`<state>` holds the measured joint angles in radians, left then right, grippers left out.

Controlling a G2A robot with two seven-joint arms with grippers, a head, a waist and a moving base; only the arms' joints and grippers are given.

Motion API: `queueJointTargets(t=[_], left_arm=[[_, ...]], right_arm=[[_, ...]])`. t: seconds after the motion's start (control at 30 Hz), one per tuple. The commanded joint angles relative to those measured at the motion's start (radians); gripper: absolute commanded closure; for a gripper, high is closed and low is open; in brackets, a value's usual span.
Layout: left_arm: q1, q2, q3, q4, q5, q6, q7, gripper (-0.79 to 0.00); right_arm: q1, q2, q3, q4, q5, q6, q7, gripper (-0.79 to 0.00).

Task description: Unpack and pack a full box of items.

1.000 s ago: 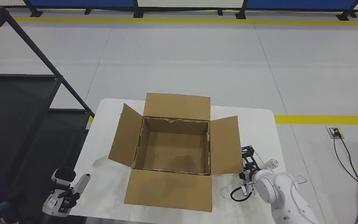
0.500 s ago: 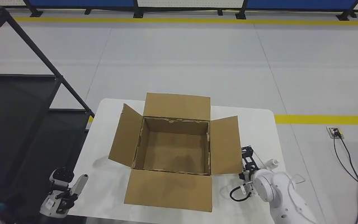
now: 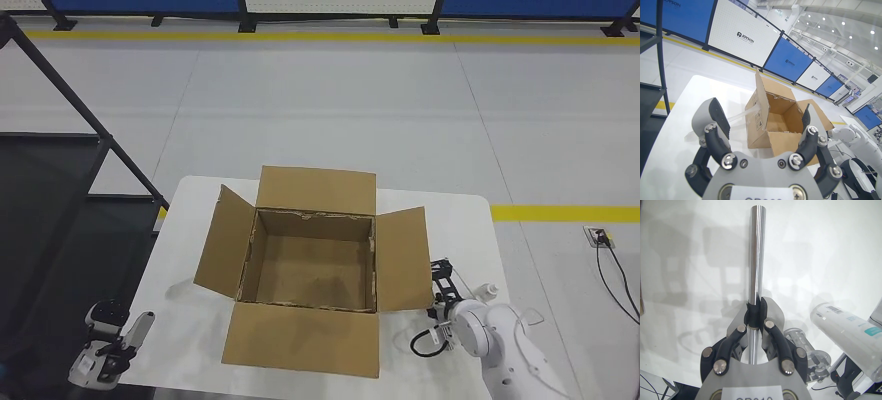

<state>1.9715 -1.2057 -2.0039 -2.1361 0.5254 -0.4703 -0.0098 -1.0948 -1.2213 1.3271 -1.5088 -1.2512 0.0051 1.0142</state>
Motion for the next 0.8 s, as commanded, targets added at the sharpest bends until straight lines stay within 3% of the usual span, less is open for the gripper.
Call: queueJointTargets(t=[0.0, 0.43, 0.77], left_arm=[[-0.001, -0.001, 0.000, 0.000, 0.000, 0.000, -0.001, -0.785], [-0.003, -0.007, -0.005, -0.002, -0.001, -0.004, -0.004, -0.785], [0.017, -0.008, -0.027, -0.025, -0.033, -0.035, -0.008, -0.785]], right_arm=[[-0.020, 0.003, 0.024, -0.045, 0.008, 0.011, -0.033, 0.000], [-0.287, 0.018, 0.243, -0.593, 0.007, 0.141, -0.289, 0.000], [-0.273, 0.009, 0.125, -0.760, -0.060, 0.138, -0.358, 0.000]])
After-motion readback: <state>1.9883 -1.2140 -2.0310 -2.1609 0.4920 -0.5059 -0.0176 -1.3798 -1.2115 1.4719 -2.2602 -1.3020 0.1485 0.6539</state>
